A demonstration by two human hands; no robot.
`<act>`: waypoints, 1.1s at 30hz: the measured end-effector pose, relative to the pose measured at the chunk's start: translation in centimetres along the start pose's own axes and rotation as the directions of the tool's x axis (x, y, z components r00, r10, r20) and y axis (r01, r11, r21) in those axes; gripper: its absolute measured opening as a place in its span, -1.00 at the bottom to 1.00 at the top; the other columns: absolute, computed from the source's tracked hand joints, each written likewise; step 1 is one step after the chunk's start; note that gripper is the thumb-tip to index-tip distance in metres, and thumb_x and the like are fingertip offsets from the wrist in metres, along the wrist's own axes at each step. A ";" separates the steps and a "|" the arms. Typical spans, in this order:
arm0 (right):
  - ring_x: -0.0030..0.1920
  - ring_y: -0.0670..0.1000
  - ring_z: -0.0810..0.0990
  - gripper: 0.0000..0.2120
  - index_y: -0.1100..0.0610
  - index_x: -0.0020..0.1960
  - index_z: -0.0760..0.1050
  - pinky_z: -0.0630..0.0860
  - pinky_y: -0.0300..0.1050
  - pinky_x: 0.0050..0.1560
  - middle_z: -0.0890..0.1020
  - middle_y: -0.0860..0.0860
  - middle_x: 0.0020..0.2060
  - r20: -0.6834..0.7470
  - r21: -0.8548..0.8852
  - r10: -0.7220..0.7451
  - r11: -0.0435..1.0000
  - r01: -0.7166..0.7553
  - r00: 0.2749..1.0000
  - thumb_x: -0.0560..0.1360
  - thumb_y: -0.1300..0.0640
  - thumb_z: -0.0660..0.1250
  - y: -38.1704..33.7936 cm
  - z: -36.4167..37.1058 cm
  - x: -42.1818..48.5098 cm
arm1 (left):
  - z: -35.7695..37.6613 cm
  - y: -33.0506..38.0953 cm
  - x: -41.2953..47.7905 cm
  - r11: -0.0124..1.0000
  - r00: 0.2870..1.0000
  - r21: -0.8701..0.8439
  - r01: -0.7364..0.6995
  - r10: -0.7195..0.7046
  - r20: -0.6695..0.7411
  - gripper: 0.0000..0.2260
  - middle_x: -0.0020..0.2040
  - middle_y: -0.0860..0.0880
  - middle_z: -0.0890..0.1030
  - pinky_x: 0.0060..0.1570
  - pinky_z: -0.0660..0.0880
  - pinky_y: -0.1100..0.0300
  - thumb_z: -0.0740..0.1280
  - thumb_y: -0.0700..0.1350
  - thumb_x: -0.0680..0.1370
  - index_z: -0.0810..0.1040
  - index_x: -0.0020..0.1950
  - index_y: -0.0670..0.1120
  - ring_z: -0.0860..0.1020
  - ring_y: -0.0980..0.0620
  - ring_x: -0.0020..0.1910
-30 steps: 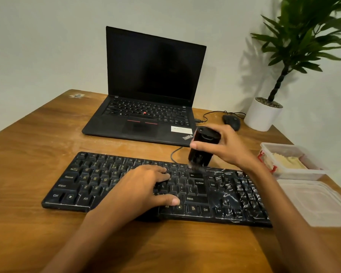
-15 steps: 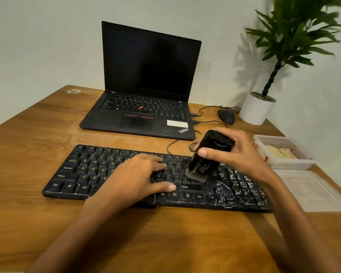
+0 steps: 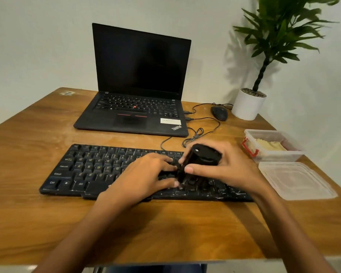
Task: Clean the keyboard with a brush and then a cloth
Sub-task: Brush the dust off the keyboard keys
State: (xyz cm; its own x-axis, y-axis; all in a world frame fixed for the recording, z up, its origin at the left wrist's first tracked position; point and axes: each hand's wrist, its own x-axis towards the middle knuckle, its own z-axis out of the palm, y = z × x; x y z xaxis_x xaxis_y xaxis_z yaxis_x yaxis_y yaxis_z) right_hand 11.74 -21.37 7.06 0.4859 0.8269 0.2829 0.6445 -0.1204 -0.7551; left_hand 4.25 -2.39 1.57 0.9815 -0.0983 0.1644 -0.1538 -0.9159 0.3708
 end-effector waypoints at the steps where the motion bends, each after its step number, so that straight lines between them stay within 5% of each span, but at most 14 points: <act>1: -0.08 -0.03 0.62 -0.80 0.23 -0.02 0.57 0.57 -0.24 -0.11 0.65 0.07 -0.11 0.009 0.023 0.005 1.000 -0.005 1.000 0.38 0.22 0.46 0.2 0.1 -0.2 | 0.1 -0.1 0.0 1.000 1.000 -0.015 0.004 -0.004 0.004 -0.58 0.35 0.12 0.41 0.27 0.36 0.07 0.27 0.21 0.46 0.48 0.28 0.12 0.33 0.13 0.33; 7: -0.13 0.10 0.64 -0.71 0.13 -0.08 0.58 0.57 0.21 -0.16 0.65 0.13 -0.17 0.002 -0.058 0.156 0.986 -0.155 0.988 0.31 -0.05 0.44 1.9 -5.0 -3.5 | 0.1 -0.3 -0.3 0.999 1.000 -0.055 0.004 -0.004 0.001 -0.56 0.37 0.13 0.39 0.33 0.28 0.14 0.25 0.22 0.46 0.46 0.30 0.11 0.30 0.15 0.36; 13: 0.00 0.06 0.63 -0.78 0.25 0.01 0.57 0.59 -0.06 -0.02 0.67 0.07 -0.06 0.008 0.068 -0.011 0.998 0.010 1.000 0.38 0.25 0.47 1.0 -1.6 -1.7 | 0.0 -0.2 -0.3 1.000 1.000 -0.029 0.011 -0.011 0.007 -0.57 0.36 0.13 0.41 0.30 0.28 0.14 0.25 0.22 0.45 0.47 0.29 0.11 0.32 0.15 0.35; 17: 0.00 0.08 0.63 -0.78 0.23 0.00 0.57 0.58 -0.12 -0.04 0.66 0.10 -0.06 0.028 0.098 0.056 0.993 -0.058 0.998 0.38 0.19 0.45 2.4 -3.1 -3.4 | 0.0 -0.5 -0.4 0.999 1.000 -0.032 0.015 -0.015 0.004 -0.55 0.35 0.15 0.41 0.30 0.26 0.17 0.23 0.24 0.43 0.47 0.27 0.13 0.32 0.17 0.34; 20: -0.03 0.06 0.63 -0.81 0.13 -0.05 0.58 0.60 -0.06 -0.07 0.66 0.09 -0.10 -0.005 0.103 0.148 0.984 -0.147 0.989 0.35 0.16 0.47 2.8 -6.0 -5.1 | 0.0 -0.4 -0.4 0.999 1.000 -0.032 0.015 -0.015 0.003 -0.54 0.34 0.16 0.41 0.31 0.26 0.17 0.22 0.26 0.42 0.47 0.27 0.14 0.32 0.18 0.33; 28: -0.03 0.07 0.63 -0.80 0.21 -0.02 0.56 0.60 0.02 -0.04 0.66 0.11 -0.10 -0.007 0.060 0.038 0.998 -0.037 0.999 0.39 0.18 0.45 2.6 -2.6 -2.4 | -0.3 -0.1 -0.6 0.998 1.000 -0.058 0.021 -0.021 0.010 -0.44 0.32 0.15 0.44 0.29 0.30 0.17 0.13 0.34 0.34 0.50 0.24 0.14 0.36 0.18 0.31; 33: -0.06 0.11 0.64 -0.69 0.17 -0.09 0.57 0.56 0.15 -0.01 0.65 0.16 -0.15 -0.119 0.054 0.122 0.992 -0.116 0.985 0.28 -0.01 0.45 3.5 -6.1 -4.1 | -1.0 0.7 0.2 0.999 0.999 -0.034 0.038 -0.037 0.013 -0.59 0.33 0.11 0.44 0.27 0.32 0.16 0.30 0.20 0.43 0.52 0.24 0.09 0.39 0.14 0.30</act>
State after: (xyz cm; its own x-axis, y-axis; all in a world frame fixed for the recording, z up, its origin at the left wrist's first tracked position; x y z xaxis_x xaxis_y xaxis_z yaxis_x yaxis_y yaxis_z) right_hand 15.65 -28.54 6.88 0.6277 0.7348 0.2569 0.5509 -0.1862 -0.8135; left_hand 4.22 -2.69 2.77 0.9879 -0.0690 0.1389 -0.1205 -0.9052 0.4075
